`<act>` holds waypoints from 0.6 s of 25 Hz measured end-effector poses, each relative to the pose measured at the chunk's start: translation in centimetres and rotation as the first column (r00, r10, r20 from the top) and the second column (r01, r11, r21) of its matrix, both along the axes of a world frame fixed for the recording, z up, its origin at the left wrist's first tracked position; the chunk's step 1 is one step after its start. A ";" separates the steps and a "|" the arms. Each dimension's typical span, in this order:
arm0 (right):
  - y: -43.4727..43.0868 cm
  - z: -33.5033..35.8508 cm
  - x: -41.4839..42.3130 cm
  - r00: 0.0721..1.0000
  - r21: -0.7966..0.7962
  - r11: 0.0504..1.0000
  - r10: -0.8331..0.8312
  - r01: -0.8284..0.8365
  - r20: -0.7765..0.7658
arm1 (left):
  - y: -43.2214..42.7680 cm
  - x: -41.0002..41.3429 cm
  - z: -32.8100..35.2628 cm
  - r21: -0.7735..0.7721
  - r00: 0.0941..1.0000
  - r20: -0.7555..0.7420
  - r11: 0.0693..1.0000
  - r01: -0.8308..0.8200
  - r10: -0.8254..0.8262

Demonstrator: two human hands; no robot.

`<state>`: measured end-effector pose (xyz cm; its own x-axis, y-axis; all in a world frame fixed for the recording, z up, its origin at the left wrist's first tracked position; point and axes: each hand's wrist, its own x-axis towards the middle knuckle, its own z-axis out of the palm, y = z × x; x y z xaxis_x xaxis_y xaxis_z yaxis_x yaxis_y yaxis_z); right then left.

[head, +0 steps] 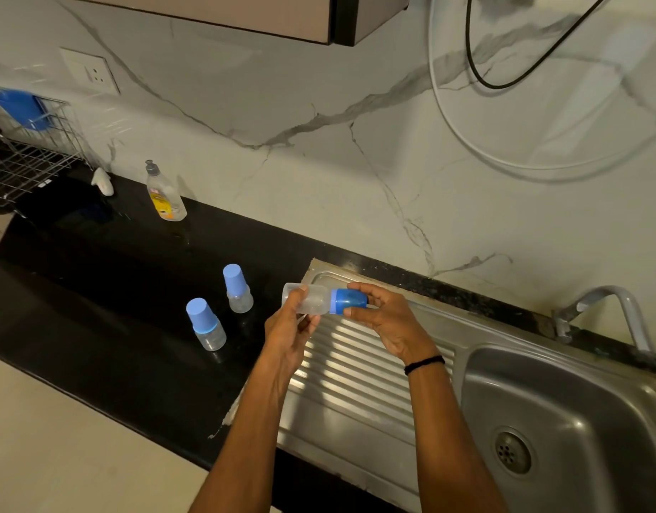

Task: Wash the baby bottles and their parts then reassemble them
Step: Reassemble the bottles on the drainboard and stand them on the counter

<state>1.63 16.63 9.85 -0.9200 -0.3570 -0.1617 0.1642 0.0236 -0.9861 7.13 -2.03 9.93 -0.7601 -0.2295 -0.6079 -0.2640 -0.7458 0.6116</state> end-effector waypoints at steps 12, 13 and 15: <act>-0.9 3.6 -1.0 0.993 0.117 0.986 0.110 -0.115 0.052 | 1.5 0.6 -1.4 0.283 0.997 0.016 0.956 -0.082 0.081; -1.5 3.5 -1.1 0.993 0.105 0.989 0.104 -0.109 0.053 | 1.5 0.7 -1.6 0.307 0.995 0.021 0.946 -0.103 0.101; -2.7 2.7 -0.8 0.999 0.102 0.994 0.048 -0.048 0.010 | 1.6 0.6 -1.6 0.335 0.989 0.016 0.931 -0.147 0.150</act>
<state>0.81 13.89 12.54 -0.9008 -0.3821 -0.2063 0.1678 0.1319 -0.9770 7.71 -0.38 8.36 -0.7394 -0.1252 -0.6615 -0.1298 -0.9376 0.3226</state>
